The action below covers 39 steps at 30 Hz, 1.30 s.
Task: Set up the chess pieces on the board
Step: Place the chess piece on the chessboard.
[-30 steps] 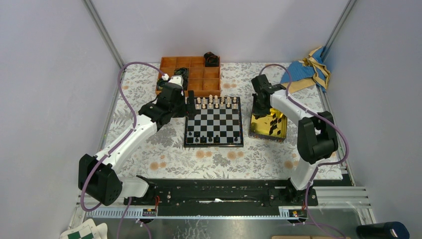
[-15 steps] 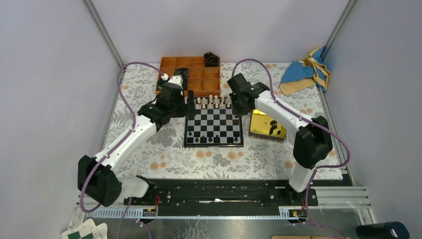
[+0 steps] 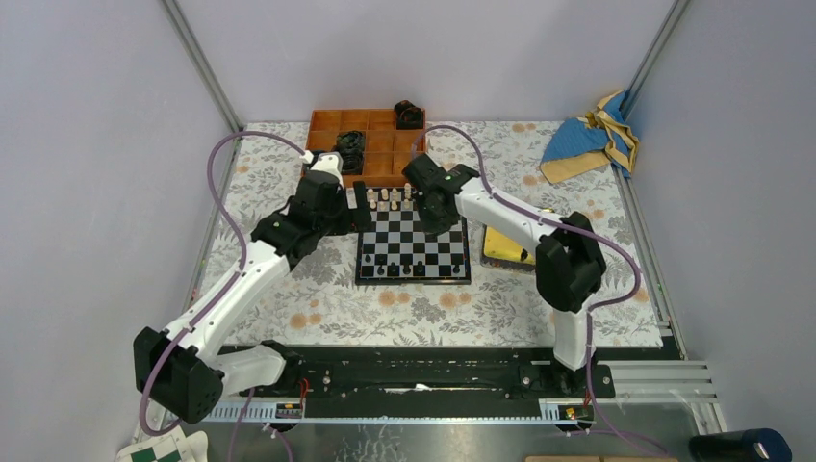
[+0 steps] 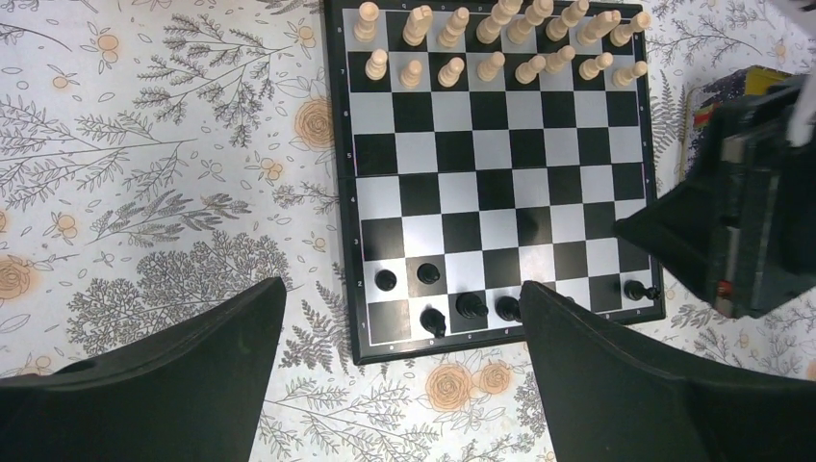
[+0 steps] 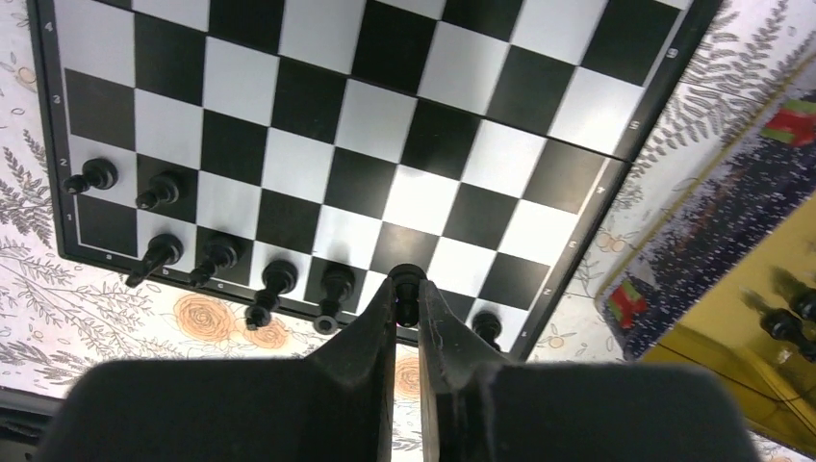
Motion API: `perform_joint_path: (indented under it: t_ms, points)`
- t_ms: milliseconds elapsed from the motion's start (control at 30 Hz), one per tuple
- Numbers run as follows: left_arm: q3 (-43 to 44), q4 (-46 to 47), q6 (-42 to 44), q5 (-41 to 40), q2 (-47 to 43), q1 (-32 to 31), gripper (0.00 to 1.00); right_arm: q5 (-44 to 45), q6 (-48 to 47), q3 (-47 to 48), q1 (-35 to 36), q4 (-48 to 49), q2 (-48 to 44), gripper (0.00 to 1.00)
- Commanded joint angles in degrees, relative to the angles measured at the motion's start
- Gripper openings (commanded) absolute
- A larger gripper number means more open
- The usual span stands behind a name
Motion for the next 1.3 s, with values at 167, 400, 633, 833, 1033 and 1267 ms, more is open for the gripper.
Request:
perform_joint_path:
  t_ms: [167,400,633,833,1033,1267]
  points:
    - [-2.6,1.3,-2.3,-0.2,-4.7,0.4,0.99,0.0,0.1,8.5,4.4,-3.1,5.4,0.00]
    - [-3.6,0.7,-3.1,0.0,-7.6,0.4,0.99,0.1,0.7,11.4,7.3,-3.8,9.0,0.00]
    - [-4.8,-0.4,-3.5,0.2,-10.4,0.4,0.99,0.0,1.5,14.6,9.9,-4.4,12.6,0.00]
    - [-5.6,-1.0,-3.7,0.5,-11.8,0.4,0.99,-0.1,1.8,16.8,10.9,-4.8,15.0,0.00]
    - [-6.5,-1.5,-3.9,0.3,-13.0,0.4,0.99,-0.2,1.7,18.9,11.1,-5.4,16.9,0.00]
    - [-6.5,-1.9,-3.6,-0.4,-13.3,0.4,0.99,-0.4,1.3,21.3,11.1,-6.1,19.0,0.00]
